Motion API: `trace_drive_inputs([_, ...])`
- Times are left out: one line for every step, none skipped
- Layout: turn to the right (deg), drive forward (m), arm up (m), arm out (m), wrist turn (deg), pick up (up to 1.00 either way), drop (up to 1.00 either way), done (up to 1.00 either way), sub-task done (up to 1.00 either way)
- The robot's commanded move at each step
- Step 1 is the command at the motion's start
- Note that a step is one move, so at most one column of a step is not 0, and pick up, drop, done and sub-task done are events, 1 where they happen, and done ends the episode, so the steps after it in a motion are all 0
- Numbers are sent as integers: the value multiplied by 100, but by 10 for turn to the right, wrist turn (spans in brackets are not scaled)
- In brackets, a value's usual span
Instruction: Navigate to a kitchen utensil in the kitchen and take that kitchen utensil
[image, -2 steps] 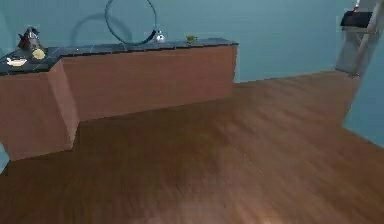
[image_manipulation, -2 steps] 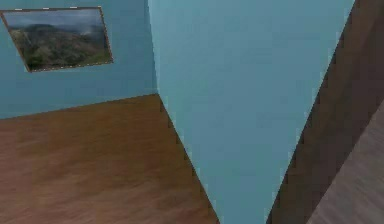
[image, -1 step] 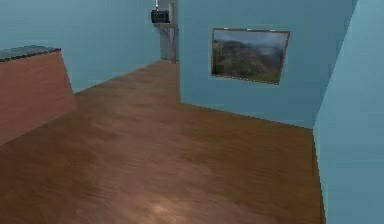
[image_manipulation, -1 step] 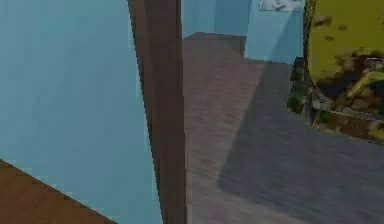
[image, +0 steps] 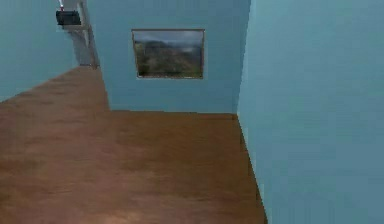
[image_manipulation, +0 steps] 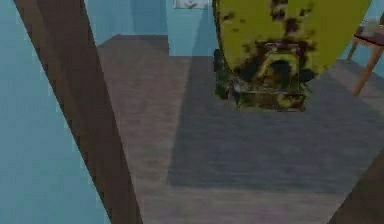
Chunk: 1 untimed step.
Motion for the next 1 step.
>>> trace_drive_inputs([0,45,0,0,0,0,0,0,0])
